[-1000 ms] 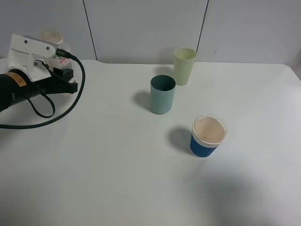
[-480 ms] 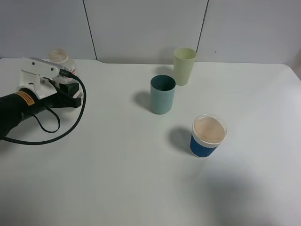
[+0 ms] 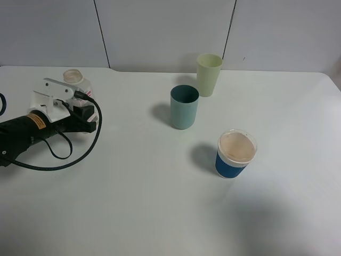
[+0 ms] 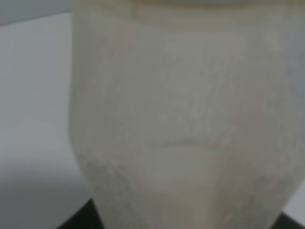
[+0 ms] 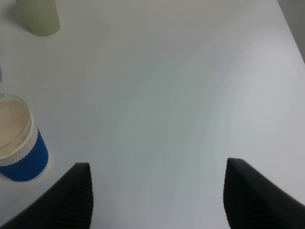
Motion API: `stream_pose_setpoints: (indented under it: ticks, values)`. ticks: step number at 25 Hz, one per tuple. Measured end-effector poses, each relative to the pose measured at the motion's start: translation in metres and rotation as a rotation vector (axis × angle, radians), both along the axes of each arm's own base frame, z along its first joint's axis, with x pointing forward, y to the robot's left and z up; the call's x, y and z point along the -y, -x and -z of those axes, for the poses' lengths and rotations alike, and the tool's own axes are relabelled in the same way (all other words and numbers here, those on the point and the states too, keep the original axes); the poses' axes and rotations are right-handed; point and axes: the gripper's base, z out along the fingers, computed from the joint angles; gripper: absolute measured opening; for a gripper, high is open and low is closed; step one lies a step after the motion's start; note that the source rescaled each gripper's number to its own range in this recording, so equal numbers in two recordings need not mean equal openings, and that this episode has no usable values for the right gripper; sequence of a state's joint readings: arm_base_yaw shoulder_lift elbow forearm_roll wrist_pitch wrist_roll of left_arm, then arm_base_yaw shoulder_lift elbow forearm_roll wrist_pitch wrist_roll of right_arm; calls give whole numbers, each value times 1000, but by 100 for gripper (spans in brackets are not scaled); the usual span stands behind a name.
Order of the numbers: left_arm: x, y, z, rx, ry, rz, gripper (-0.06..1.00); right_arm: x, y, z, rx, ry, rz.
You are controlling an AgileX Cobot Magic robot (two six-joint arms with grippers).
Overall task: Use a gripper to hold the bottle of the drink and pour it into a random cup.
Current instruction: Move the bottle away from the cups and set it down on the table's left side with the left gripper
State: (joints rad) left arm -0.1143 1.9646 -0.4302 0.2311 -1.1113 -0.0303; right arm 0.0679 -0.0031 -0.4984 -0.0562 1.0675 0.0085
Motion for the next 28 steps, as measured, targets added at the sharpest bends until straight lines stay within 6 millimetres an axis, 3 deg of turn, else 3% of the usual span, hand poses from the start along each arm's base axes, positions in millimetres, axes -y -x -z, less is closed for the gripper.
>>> stream_pose_setpoints:
  ticks: [15, 18, 20, 23, 28]
  values:
    - [2, 1, 5, 8, 8, 23, 0, 0, 0, 0, 0, 0, 0]
    - [2, 1, 5, 8, 8, 25, 20, 0, 0, 0, 0, 0, 0]
    - [2, 1, 5, 10, 9, 26, 44, 0, 0, 0, 0, 0, 0]
    - [2, 0, 4, 23, 14, 25, 68, 0, 0, 0, 0, 0, 0]
    - [3, 0, 3, 29, 16, 26, 75, 0, 0, 0, 0, 0, 0]
